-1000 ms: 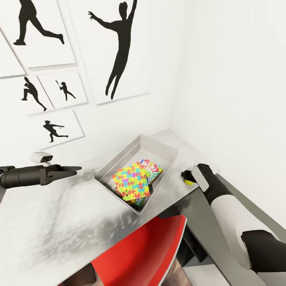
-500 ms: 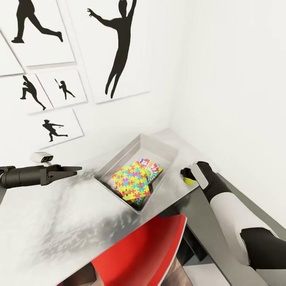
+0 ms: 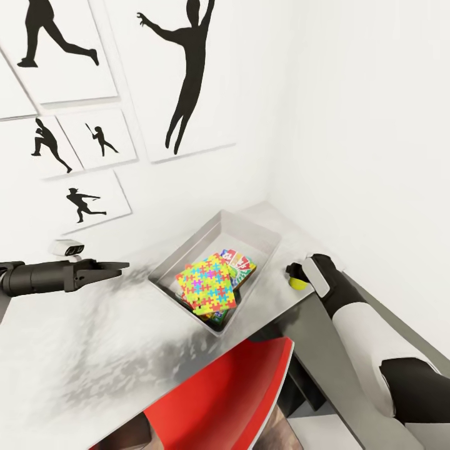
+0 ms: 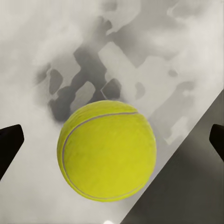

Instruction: Put all the toys in the child's room - the three board games (two on the bed and one on the table), the two jigsaw puzzles on the table, and the tennis ball on the table - inside the toy box on the table in the child's room.

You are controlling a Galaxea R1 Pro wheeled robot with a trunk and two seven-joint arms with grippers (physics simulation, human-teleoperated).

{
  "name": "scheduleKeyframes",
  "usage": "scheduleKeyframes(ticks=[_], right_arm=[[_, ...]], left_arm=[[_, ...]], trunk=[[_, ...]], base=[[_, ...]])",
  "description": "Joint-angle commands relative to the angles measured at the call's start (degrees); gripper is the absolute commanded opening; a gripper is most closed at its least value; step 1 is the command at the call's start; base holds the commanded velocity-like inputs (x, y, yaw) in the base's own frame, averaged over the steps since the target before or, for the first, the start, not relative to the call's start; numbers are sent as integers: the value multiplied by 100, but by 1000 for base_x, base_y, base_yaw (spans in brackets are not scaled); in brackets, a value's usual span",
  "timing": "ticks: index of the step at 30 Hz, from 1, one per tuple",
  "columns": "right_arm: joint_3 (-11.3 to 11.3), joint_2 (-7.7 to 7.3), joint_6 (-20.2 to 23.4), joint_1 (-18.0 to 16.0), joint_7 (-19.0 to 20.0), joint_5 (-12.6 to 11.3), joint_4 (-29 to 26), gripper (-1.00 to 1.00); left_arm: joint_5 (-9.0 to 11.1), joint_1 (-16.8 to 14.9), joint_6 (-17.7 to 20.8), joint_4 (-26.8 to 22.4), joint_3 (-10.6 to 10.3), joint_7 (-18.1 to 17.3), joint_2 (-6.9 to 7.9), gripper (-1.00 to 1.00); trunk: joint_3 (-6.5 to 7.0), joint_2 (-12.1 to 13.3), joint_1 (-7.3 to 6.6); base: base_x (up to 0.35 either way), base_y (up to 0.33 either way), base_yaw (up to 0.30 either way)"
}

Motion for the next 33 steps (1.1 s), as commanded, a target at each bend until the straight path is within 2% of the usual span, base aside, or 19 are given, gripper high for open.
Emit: scheduleKeyframes(ticks=[1, 33], right_arm=[[39, -9, 10, -5, -55, -60, -3, 100], [52, 3, -15, 4, -55, -58, 56, 100]], left_arm=[[6, -4, 60, -1, -1, -14, 2, 100], [6, -4, 60, -1, -6, -14, -2, 100]], trunk=[[-11, -11, 3], [-51, -11, 3]], base=[[0, 0, 0], [0, 0, 0]])
